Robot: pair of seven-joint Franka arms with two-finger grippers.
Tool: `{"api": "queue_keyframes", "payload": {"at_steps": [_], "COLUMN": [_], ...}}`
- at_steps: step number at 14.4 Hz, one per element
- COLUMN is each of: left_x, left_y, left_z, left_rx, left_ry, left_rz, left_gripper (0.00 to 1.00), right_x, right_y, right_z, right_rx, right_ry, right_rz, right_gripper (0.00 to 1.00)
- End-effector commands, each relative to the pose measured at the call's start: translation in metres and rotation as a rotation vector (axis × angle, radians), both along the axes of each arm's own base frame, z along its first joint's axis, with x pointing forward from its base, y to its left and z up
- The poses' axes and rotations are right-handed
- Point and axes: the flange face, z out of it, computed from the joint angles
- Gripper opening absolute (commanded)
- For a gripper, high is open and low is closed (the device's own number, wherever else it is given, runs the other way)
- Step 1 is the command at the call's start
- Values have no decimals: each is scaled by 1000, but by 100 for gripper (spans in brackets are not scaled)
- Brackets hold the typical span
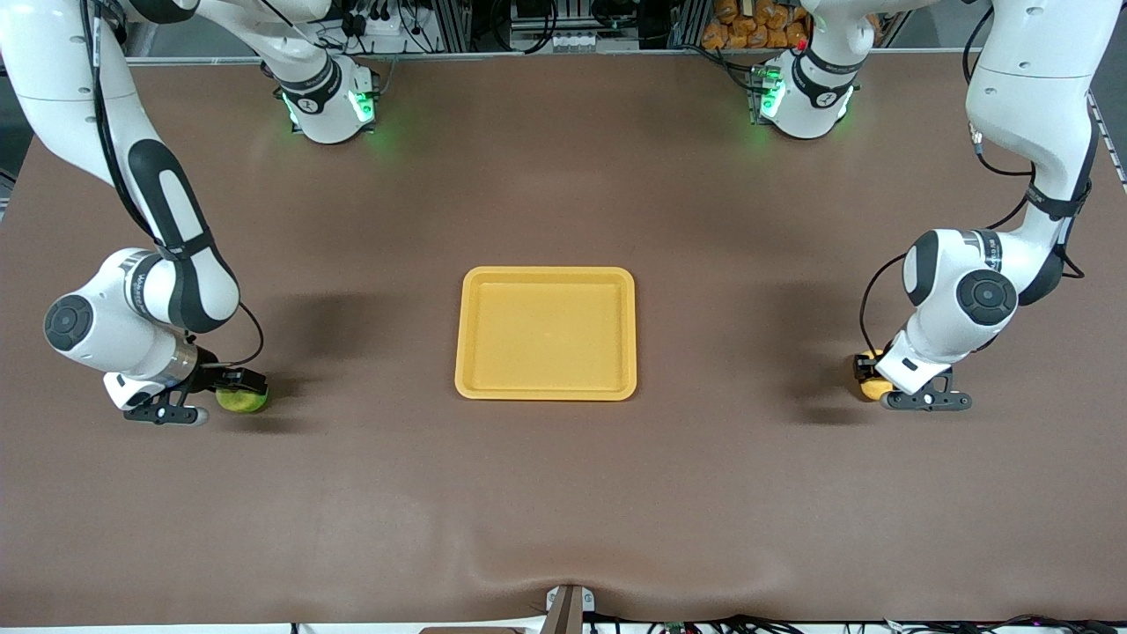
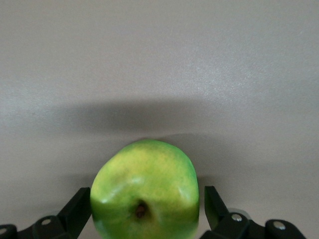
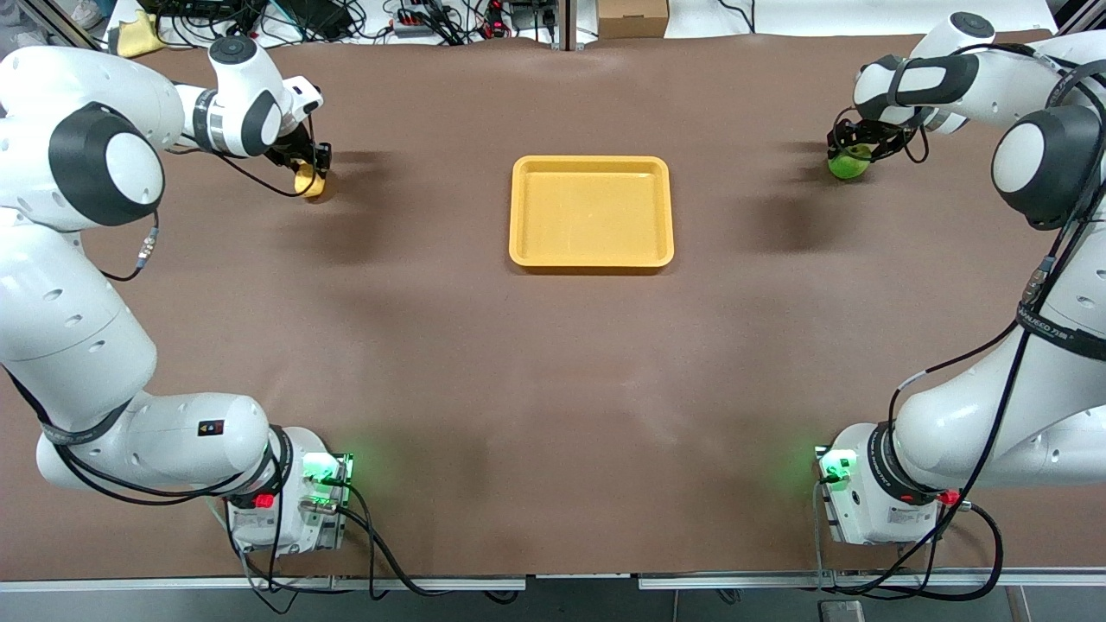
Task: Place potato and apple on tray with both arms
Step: 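Lower and close the left gripper on the potato while the right grips the apple, then lift the potato with the left gripper and carry it toward the tray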
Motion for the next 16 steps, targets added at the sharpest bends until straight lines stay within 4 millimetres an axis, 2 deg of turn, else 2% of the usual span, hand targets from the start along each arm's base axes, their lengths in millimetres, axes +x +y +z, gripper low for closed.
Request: {"api": "queue_keyframes", "payload": {"at_steps": [1,2,4,7,8,10,11,16], "left_x": [3,4,6,9,9,11,13,28], "left_y": [-14,-28,-35,-66,-74,-86,-91,-113], "left_z": [12,17,29,53,59,70,74,106], "left_rx": [10,8,15,9,9,8,2,15], "left_ry": [-15,-22,-16,16,29,47,51,89], "left_rz": [-44,-64,-77,-115,-122,-124,-123,-122], "left_gripper": [0,0,0,0,0,0,0,0], "right_x": [5,5,5,5,4,5,4,4], "right_y": [0,0,0,-1,-1,-1,-2,-2], "right_z": [-4,-10,-10,-9,-10,-9,-10,-9], "right_rx": [5,3,3,2,3,2,3,3], "right_ry": [-17,-15,-15,-17,-16,-17,-16,-14], "right_rz": [6,7,8,10,10,11,10,9], "right_gripper": [100,100,100,100,80,16,0,0]}}
